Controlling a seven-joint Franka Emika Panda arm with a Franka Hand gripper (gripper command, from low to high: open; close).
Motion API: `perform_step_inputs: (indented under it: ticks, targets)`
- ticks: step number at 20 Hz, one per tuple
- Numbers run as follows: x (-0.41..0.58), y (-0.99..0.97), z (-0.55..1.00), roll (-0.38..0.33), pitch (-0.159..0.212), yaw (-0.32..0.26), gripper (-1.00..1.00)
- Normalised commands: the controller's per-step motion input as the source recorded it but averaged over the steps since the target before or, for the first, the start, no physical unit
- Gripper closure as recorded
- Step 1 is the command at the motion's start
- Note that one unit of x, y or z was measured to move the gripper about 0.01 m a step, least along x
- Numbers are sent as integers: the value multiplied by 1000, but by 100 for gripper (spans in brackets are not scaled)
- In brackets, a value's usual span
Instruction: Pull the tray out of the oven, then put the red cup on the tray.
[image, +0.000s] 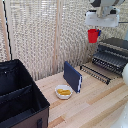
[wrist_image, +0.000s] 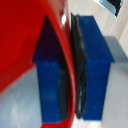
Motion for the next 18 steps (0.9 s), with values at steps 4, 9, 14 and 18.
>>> perform_step_inputs:
  ticks: [4,9,14,18]
  targets:
    - [0,-709,0,0,34,-181,100]
    - [0,-735,0,0,48,-167,100]
    - [7,-724,-129,0,58,-168,100]
    - [35,-636,-235,0,58,-152,100]
